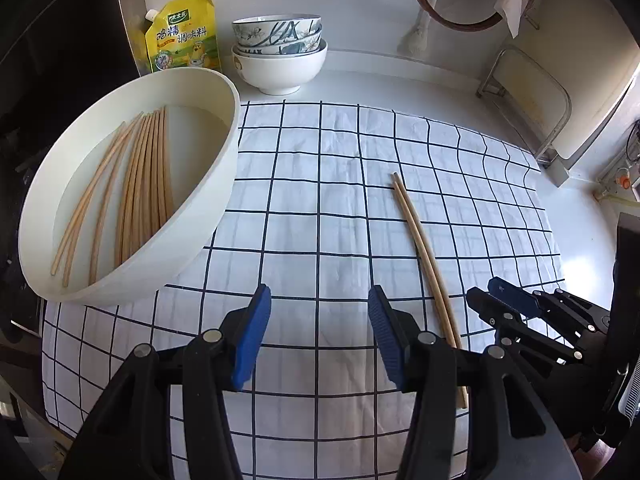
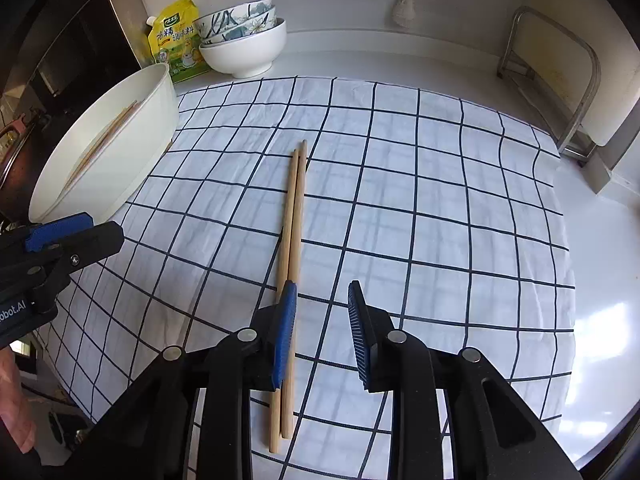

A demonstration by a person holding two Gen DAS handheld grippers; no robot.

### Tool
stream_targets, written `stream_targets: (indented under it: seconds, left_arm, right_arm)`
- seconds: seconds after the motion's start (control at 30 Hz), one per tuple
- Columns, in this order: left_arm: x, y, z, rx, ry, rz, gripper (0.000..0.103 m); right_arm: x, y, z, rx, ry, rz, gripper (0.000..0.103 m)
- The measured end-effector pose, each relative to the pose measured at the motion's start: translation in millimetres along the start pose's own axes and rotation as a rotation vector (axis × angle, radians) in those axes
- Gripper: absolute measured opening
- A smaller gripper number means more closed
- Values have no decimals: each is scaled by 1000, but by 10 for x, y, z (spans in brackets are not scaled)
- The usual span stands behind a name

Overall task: Organize utensils
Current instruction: 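Move both open tools back over the last two chopsticks on the cloth, then close the left tool on one chopstick while the right tool closes on the other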

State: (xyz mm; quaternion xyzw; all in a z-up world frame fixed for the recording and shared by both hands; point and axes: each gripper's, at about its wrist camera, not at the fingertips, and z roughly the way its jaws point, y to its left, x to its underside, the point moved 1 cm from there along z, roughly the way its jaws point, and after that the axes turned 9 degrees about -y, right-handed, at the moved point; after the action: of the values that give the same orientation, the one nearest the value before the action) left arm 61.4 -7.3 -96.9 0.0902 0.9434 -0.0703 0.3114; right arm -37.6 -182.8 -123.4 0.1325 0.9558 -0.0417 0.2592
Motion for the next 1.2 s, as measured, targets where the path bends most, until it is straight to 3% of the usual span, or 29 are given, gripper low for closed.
stream_targets:
  seconds: [0.7,0.83,1.2]
  left_arm:
    - [132,-44,111,-23,31,-20,50]
    - [149,-105,153,-10,37,-23,50]
    - [259,-496,395,20,68,-5,50]
  right_arm:
    - [162,232,232,14,16,-128,26]
    - [169,189,215,-1,16,-121,7]
    - [298,-275,24,29,16,-38,7]
